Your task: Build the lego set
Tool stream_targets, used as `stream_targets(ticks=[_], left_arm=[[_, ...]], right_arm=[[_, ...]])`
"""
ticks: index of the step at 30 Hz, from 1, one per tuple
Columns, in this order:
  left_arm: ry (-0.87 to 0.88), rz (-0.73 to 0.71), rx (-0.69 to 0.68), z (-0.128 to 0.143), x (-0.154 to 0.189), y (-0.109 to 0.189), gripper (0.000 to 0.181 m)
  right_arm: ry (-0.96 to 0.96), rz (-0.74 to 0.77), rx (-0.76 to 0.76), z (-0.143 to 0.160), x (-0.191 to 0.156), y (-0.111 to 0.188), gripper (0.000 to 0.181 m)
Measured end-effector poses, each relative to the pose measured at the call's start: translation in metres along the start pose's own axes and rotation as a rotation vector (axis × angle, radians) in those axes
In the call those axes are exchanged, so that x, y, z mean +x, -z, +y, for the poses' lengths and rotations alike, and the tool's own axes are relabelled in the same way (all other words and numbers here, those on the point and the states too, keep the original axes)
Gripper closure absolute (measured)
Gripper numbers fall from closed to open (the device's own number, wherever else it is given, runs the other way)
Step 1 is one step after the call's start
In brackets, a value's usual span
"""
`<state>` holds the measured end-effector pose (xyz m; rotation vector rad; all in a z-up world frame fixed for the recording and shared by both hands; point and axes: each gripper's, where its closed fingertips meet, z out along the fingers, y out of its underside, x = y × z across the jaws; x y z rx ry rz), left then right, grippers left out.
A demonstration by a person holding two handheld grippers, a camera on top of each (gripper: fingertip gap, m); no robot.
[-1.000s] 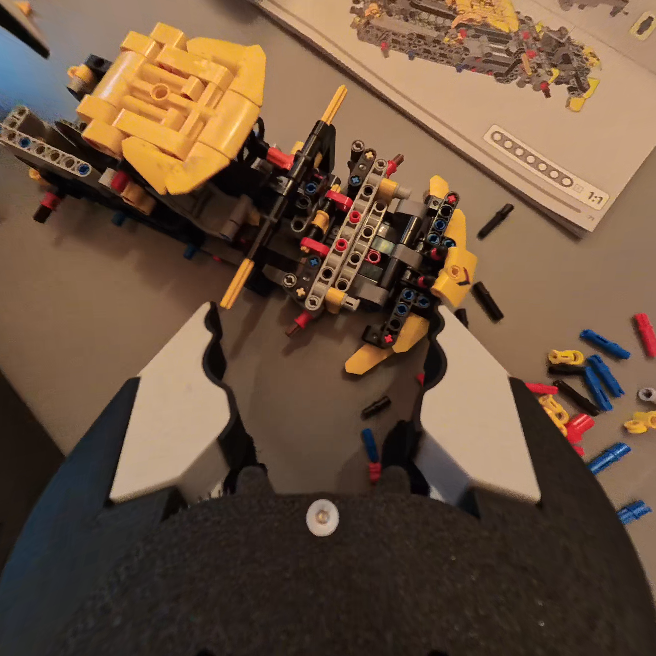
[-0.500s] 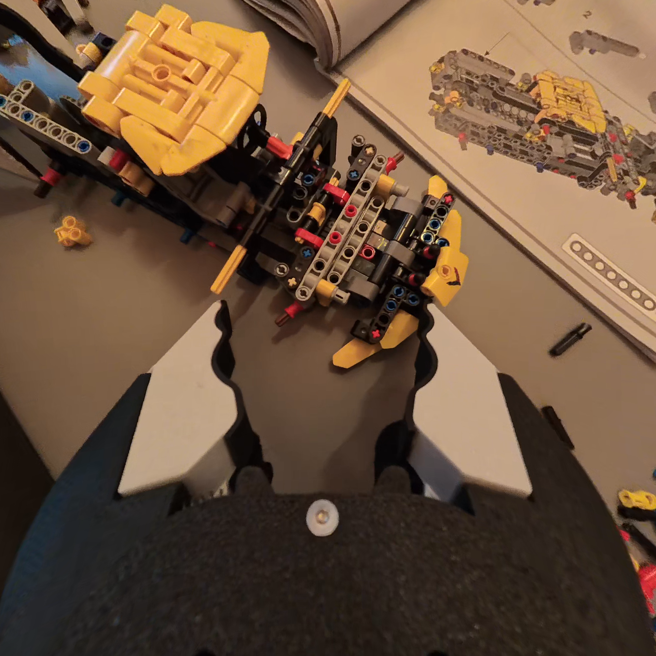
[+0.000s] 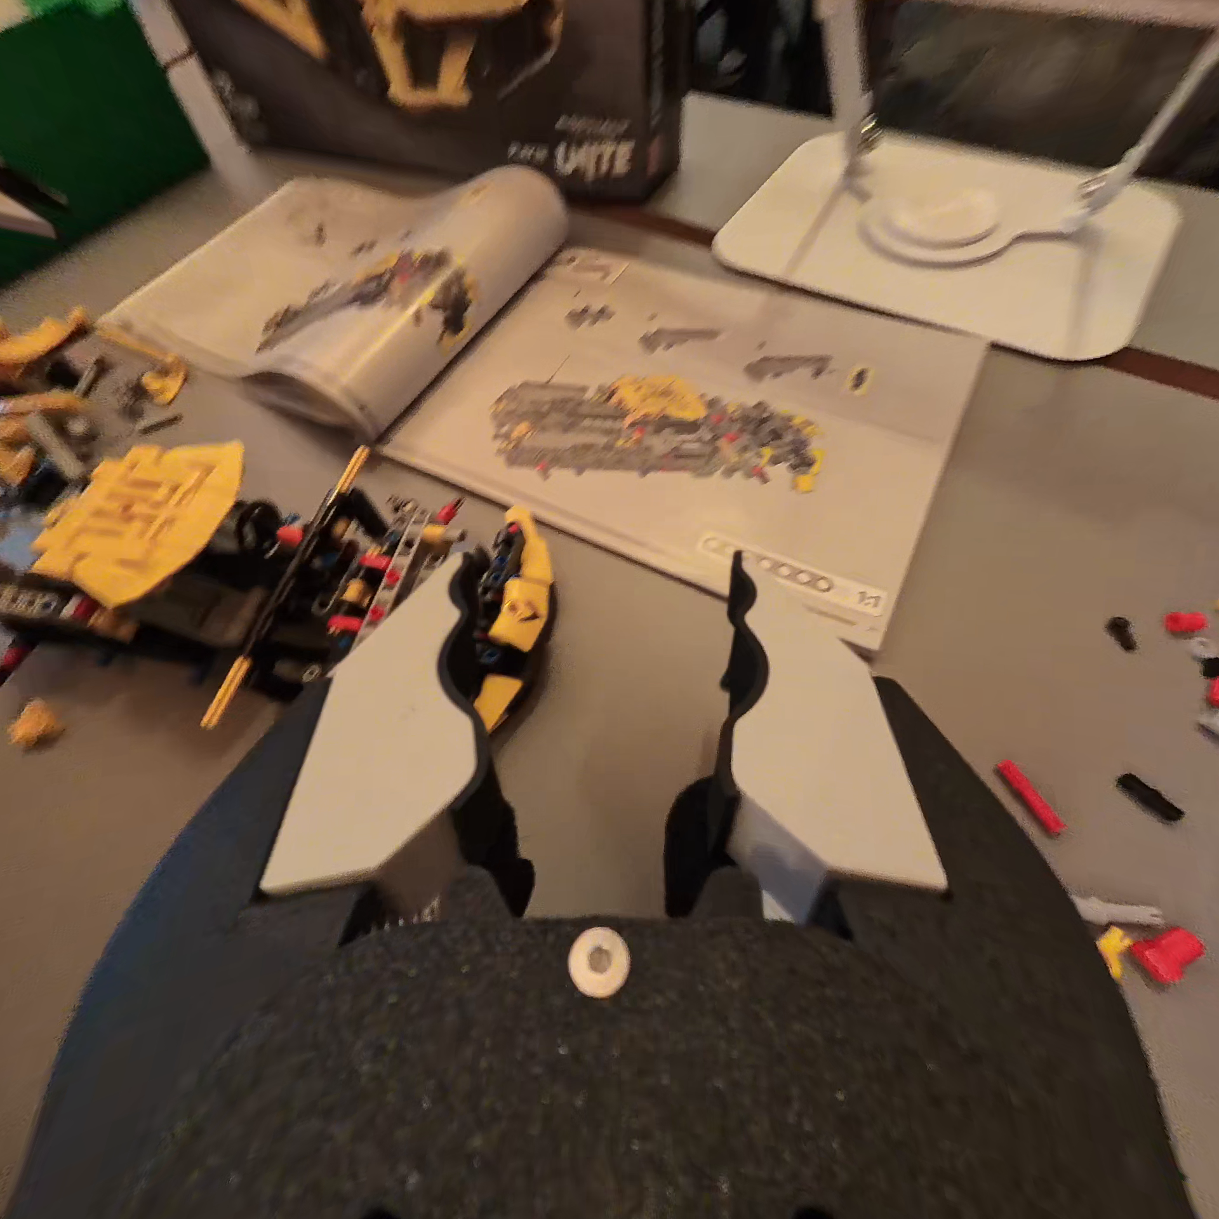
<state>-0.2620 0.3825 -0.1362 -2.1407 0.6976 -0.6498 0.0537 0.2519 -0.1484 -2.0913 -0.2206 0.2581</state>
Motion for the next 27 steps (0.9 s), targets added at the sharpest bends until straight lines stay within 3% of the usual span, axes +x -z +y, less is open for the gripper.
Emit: stream_targets(ticks=[4, 11, 17, 22, 27], left_arm=[[0.115, -0.065, 0.113, -0.020, -0.025, -0.016, 0.117], [0.122, -0.142, 0.135, -0.012, -0.057, -0.022, 0.119], [0.138, -0.084, 0.150, -0.016, -0.040, -0.022, 0.120], [0.080, -0.049, 0.111, -0.020, -0.019, -0.035, 0.120], [0.069, -0.079, 0.135, -0.036, -0.012, -0.039, 0.120]], right_arm=[[0.004, 0.097, 0.064, -0.003, 0.019, 0.002, 0.118], [-0.043, 0.183, 0.000, 0.007, 0.050, 0.011, 0.121], [-0.063, 0.385, -0.059, 0.023, 0.106, 0.070, 0.129], [-0.101, 0.407, -0.139, 0.056, 0.124, 0.092, 0.129], [-0.128, 0.332, -0.175, 0.078, 0.118, 0.100, 0.134]])
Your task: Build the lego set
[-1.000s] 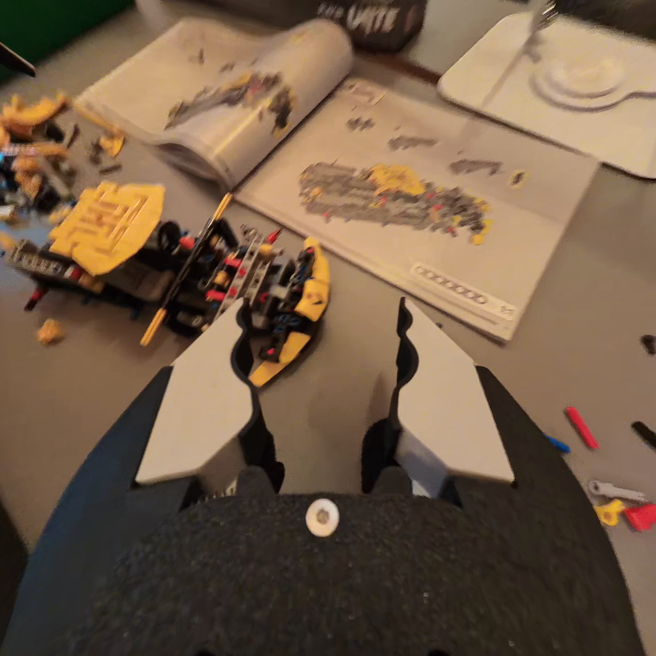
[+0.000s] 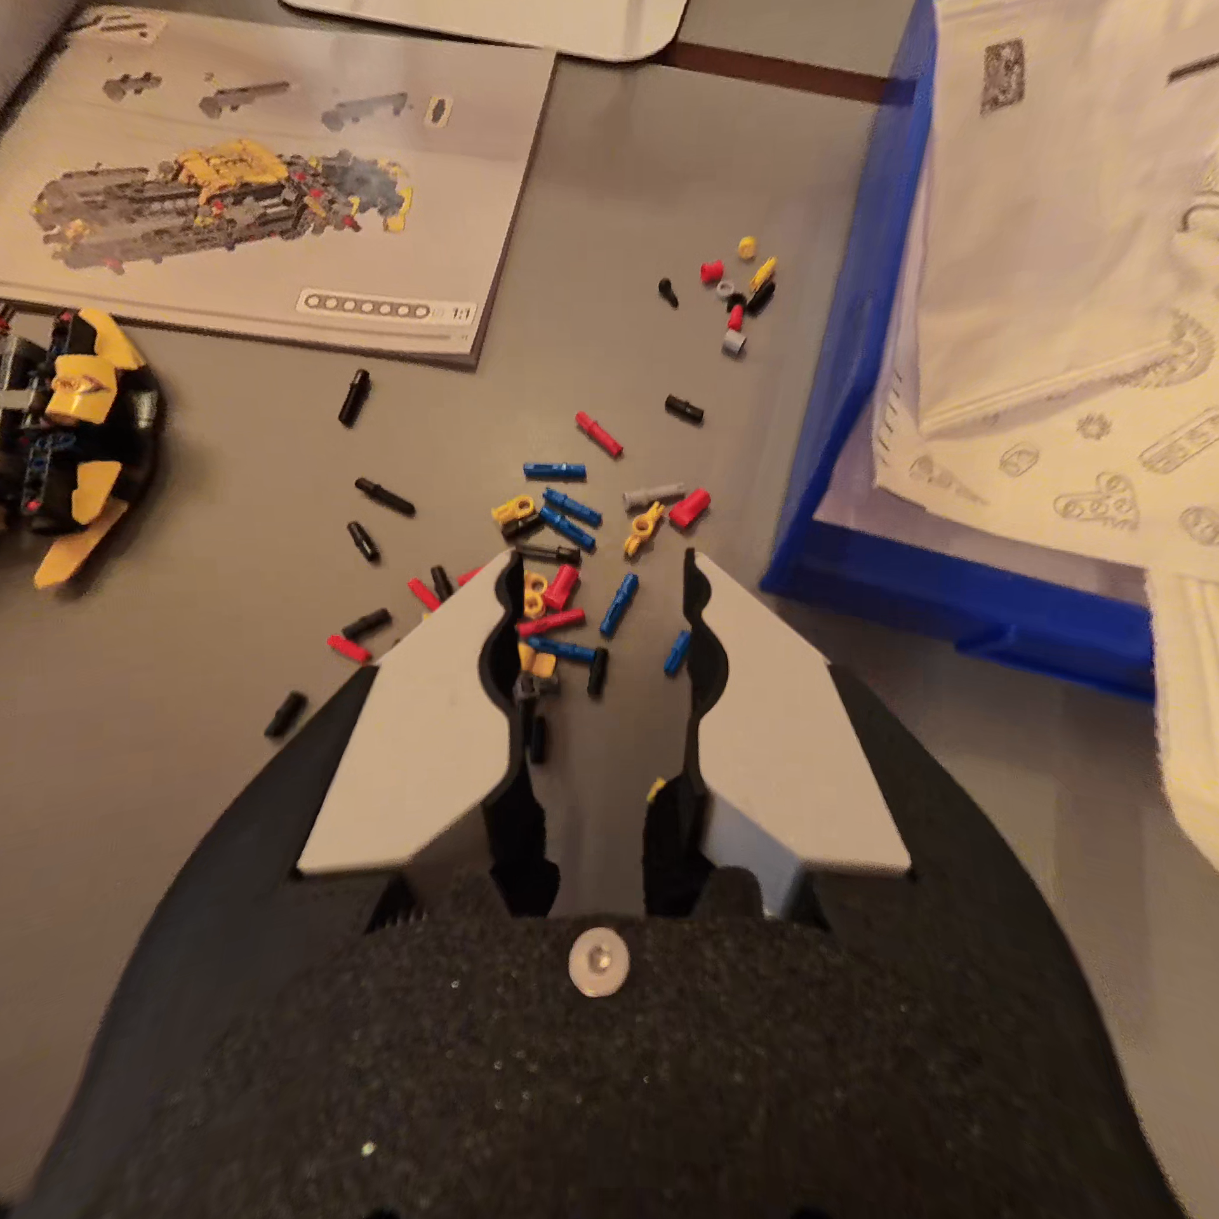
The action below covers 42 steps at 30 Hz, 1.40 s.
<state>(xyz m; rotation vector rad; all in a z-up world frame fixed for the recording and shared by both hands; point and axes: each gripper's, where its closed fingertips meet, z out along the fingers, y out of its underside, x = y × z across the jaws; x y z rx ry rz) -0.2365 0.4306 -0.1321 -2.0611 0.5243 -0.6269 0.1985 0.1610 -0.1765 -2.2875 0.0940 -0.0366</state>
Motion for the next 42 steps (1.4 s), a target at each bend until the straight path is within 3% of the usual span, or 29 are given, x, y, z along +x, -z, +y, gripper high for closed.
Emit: stream_targets(ticks=[2, 6, 11, 21, 33, 37, 42], left_arm=[[0.028, -0.030, -0.018, -0.004, -0.007, -0.008, 0.120], [0.068, -0.026, 0.020, -0.030, -0.001, -0.017, 0.120], [0.053, -0.031, 0.076, -0.053, 0.010, -0.023, 0.120], [-0.076, -0.034, 0.112, -0.033, 0.014, -0.014, 0.122], [-0.112, -0.055, 0.105, -0.032, 0.005, -0.014, 0.123], [-0.114, -0.059, 0.106, -0.032, 0.005, -0.014, 0.124], [-0.120, -0.063, 0.108, -0.033, 0.004, -0.013, 0.124]], right_arm=[[-0.008, -0.017, -0.005, 0.009, 0.005, 0.011, 0.145], [-0.037, -0.051, -0.001, 0.022, 0.002, 0.032, 0.145], [-0.012, -0.105, 0.016, 0.032, -0.032, 0.029, 0.151], [0.038, -0.031, -0.070, 0.044, -0.019, 0.006, 0.156], [-0.032, -0.134, -0.045, 0.044, -0.022, 0.004, 0.167], [-0.030, -0.133, -0.015, 0.038, -0.018, 0.011, 0.167], [0.032, -0.119, 0.082, 0.006, -0.026, 0.042, 0.167]])
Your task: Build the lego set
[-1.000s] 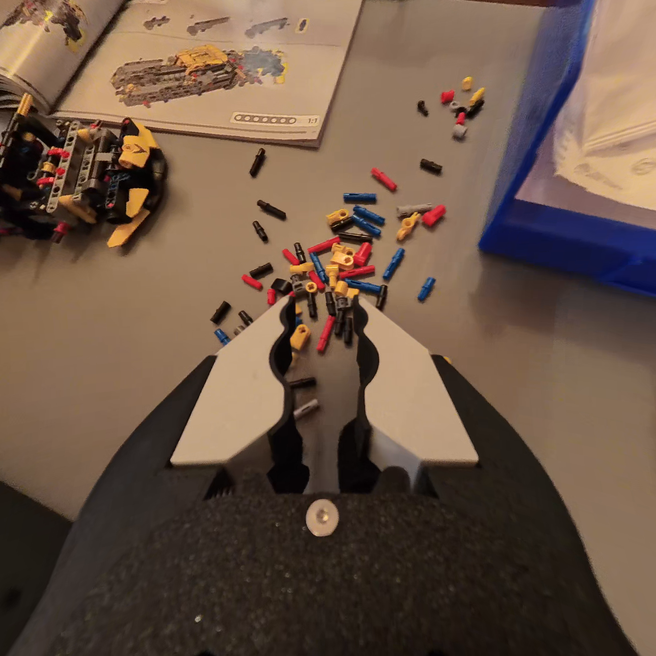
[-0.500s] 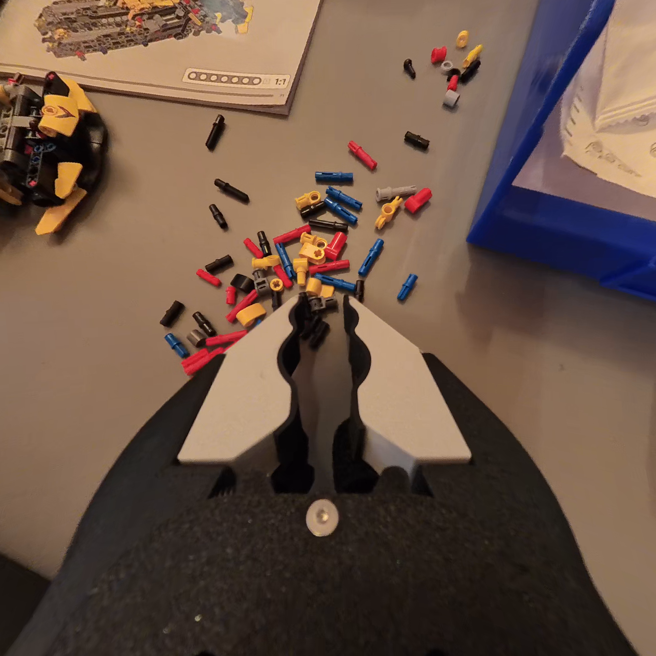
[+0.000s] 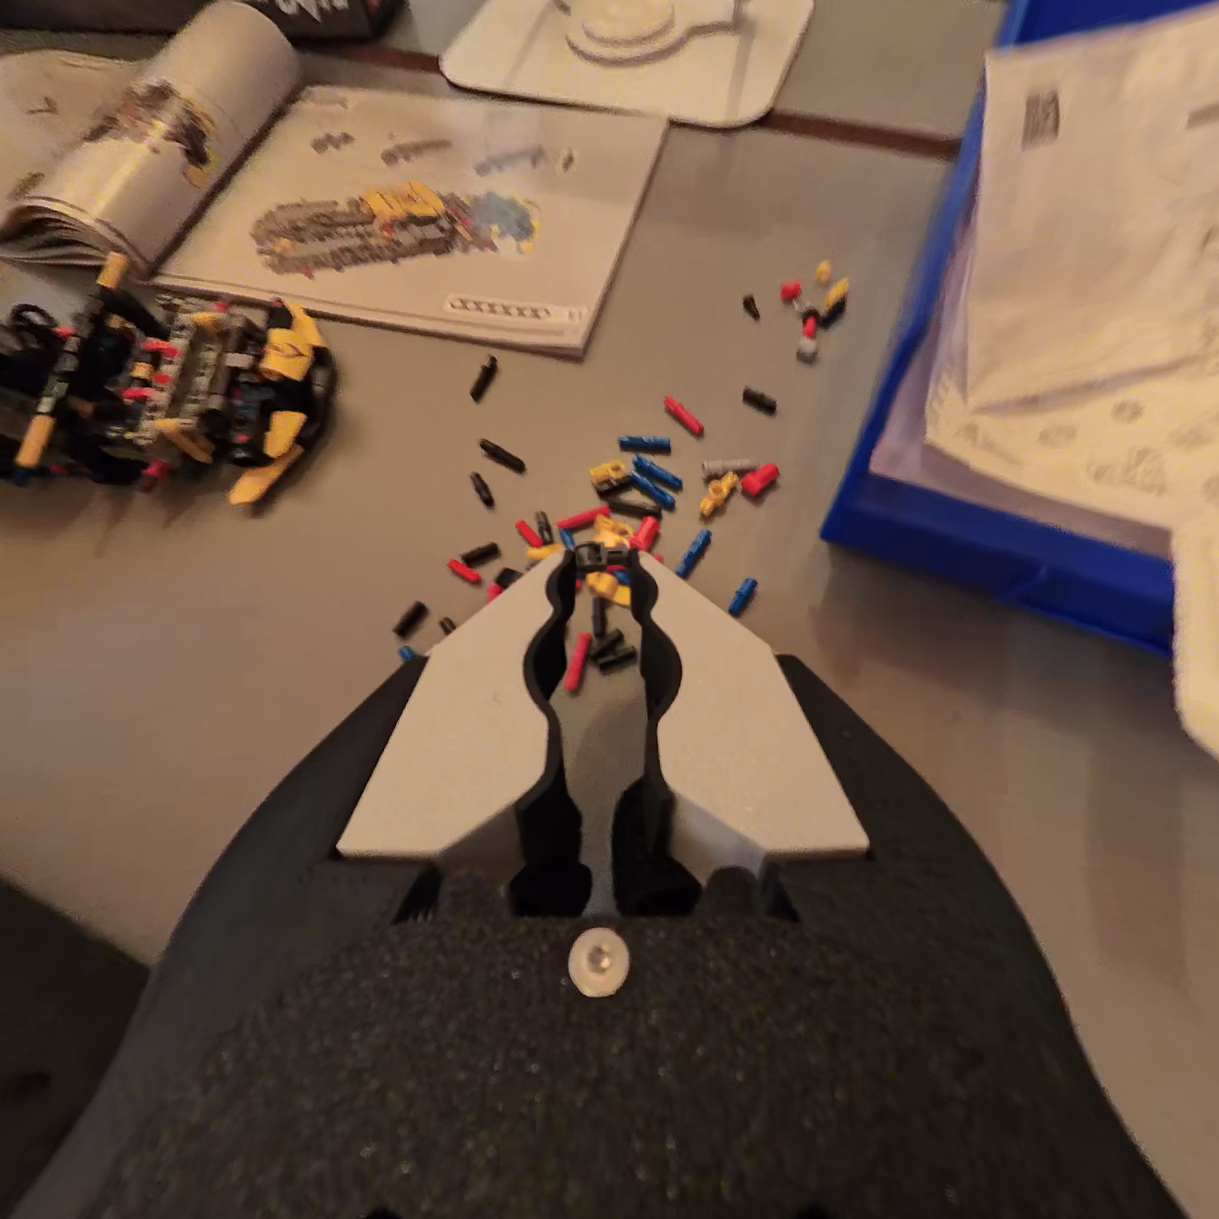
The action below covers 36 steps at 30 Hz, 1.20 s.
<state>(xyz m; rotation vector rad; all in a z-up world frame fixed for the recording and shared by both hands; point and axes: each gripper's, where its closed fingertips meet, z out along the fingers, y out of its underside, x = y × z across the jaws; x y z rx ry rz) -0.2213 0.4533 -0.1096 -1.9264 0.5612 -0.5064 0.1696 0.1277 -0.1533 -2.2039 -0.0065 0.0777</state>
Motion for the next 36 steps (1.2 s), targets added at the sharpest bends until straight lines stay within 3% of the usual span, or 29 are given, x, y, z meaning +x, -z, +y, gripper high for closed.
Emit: stream_targets(ticks=[4, 8, 11, 17, 23, 36], left_arm=[[0.001, -0.009, -0.008, 0.003, -0.004, -0.001, 0.124], [0.003, -0.025, -0.029, 0.007, -0.010, -0.002, 0.125], [-0.003, -0.047, -0.052, 0.012, -0.017, -0.004, 0.125], [-0.012, -0.055, -0.164, 0.034, -0.028, -0.009, 0.124], [-0.005, -0.049, -0.229, 0.048, -0.034, -0.013, 0.124], [0.053, 0.000, -0.217, 0.048, -0.032, -0.014, 0.124]], right_arm=[[0.169, -0.233, 0.037, -0.023, -0.074, 0.012, 0.167], [0.275, -0.486, -0.047, -0.013, -0.166, 0.004, 0.167], [0.381, -0.546, -0.121, 0.007, -0.216, -0.010, 0.167], [0.441, -0.530, -0.218, 0.037, -0.247, -0.041, 0.167], [0.479, -0.524, -0.175, 0.036, -0.259, -0.049, 0.167], [0.496, -0.533, -0.201, 0.044, -0.271, -0.064, 0.167]])
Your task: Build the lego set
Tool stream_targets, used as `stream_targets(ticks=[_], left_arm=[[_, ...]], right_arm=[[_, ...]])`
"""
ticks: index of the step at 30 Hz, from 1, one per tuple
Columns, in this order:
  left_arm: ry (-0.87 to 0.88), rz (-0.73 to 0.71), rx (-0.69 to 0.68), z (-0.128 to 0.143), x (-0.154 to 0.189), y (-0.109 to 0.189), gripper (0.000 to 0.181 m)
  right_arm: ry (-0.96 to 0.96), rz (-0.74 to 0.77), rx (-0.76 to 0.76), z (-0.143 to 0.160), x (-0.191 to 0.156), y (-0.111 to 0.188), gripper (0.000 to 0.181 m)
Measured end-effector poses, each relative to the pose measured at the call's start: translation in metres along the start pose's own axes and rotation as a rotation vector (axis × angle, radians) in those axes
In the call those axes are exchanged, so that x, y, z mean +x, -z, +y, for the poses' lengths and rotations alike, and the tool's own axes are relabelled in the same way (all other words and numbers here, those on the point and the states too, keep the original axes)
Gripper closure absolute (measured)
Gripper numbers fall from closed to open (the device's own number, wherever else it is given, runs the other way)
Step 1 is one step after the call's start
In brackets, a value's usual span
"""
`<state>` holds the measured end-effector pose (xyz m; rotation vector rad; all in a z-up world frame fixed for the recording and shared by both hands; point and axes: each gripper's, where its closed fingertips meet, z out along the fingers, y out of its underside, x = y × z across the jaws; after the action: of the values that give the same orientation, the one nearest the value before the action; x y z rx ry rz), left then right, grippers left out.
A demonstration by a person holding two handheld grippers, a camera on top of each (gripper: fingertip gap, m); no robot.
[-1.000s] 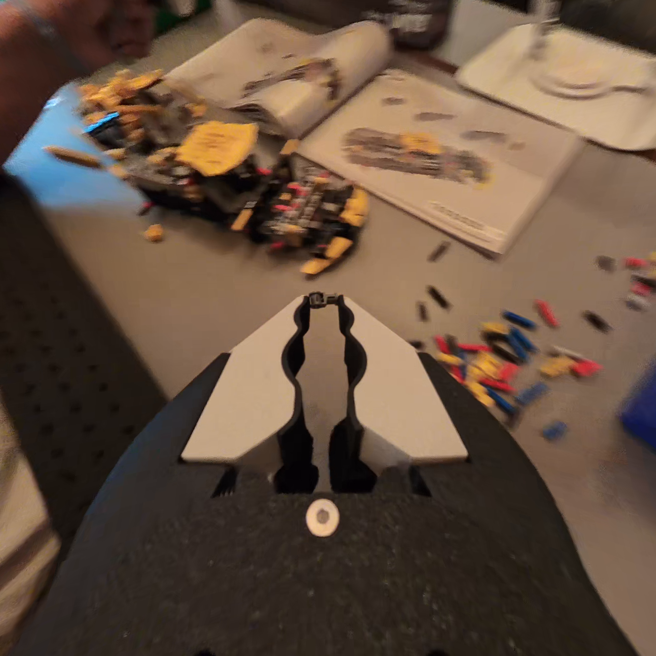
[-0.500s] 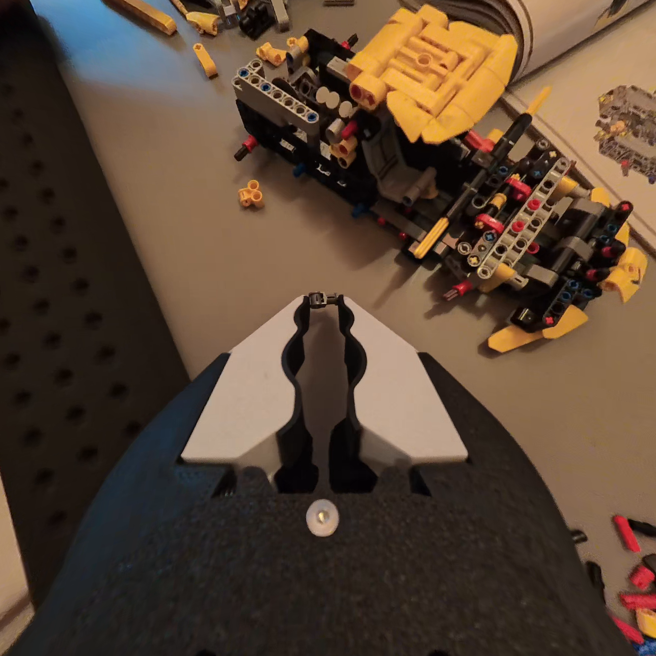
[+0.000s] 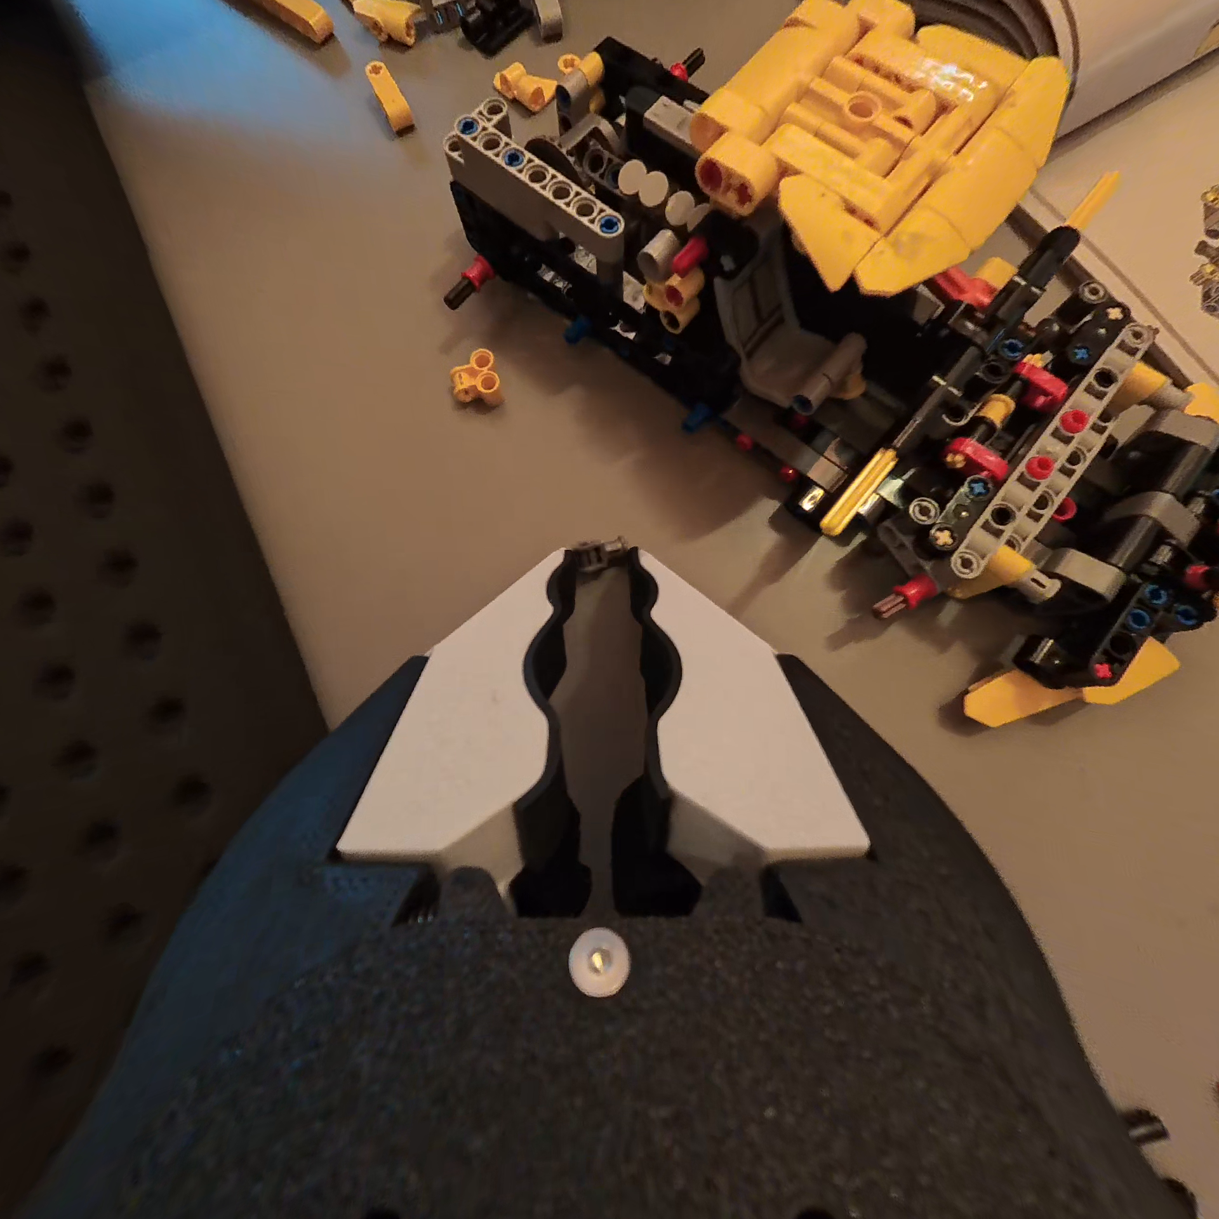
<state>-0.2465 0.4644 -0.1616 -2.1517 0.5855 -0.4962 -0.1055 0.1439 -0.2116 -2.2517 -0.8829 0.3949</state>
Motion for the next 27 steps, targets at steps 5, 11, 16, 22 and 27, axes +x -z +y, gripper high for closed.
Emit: stream_targets(ticks=[5, 11, 16, 22, 27], left_arm=[[-0.016, 0.002, 0.007, -0.002, 0.004, 0.000, 0.124], [0.008, 0.024, 0.013, -0.003, 0.008, 0.002, 0.124], [0.006, 0.027, 0.024, -0.006, 0.011, 0.004, 0.125], [-0.010, 0.028, 0.018, -0.004, 0.015, 0.002, 0.125], [-0.013, 0.034, 0.010, -0.002, 0.018, -0.001, 0.124]], right_arm=[[-0.033, 0.004, 0.010, -0.001, -0.001, 0.005, 0.150], [-0.216, 0.210, 0.123, 0.021, 0.065, 0.076, 0.149], [-0.457, 0.641, 0.152, 0.079, 0.175, 0.151, 0.150], [-0.622, 0.800, 0.149, 0.099, 0.251, 0.152, 0.149], [-0.631, 0.816, 0.028, 0.110, 0.268, 0.136, 0.149]])
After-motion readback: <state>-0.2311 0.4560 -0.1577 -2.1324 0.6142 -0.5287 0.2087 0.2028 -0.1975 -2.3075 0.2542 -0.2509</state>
